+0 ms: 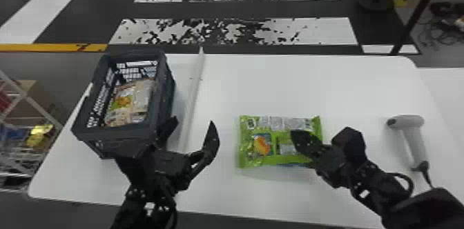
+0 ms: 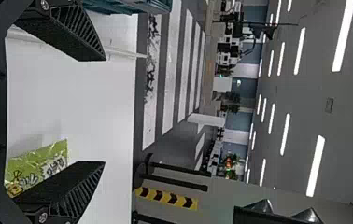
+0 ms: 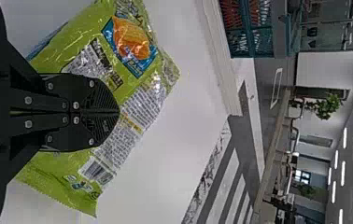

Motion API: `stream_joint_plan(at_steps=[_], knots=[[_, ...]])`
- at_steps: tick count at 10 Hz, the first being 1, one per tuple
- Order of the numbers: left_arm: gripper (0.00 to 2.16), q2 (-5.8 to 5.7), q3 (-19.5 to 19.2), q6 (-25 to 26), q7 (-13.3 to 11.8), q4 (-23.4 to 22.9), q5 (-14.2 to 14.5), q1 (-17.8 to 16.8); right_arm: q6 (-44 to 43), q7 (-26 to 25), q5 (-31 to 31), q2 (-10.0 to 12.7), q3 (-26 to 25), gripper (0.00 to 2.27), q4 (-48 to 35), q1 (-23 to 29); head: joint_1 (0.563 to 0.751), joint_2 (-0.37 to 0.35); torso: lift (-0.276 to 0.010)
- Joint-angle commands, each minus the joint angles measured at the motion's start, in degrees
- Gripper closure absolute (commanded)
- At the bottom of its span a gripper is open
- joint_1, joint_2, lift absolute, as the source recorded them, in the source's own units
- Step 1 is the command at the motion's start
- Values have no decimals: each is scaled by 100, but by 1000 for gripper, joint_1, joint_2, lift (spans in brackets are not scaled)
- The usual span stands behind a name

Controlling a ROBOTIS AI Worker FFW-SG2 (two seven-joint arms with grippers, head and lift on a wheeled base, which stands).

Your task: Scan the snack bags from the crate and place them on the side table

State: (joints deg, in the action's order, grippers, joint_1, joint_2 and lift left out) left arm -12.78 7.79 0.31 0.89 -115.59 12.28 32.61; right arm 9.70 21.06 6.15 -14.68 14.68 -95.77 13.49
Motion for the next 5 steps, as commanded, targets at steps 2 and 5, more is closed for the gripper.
stream_joint_plan(at_steps=[2,5], knots=[[83,-14,21,0,-1,-25,-6,0,133,21,-176,0,-290,2263,-1111,435,695,98,-81],[83,-32,39,-17,-1,-34,3,-9,151,91,-97,0,-176,2263,-1322,488,695,107,-81]])
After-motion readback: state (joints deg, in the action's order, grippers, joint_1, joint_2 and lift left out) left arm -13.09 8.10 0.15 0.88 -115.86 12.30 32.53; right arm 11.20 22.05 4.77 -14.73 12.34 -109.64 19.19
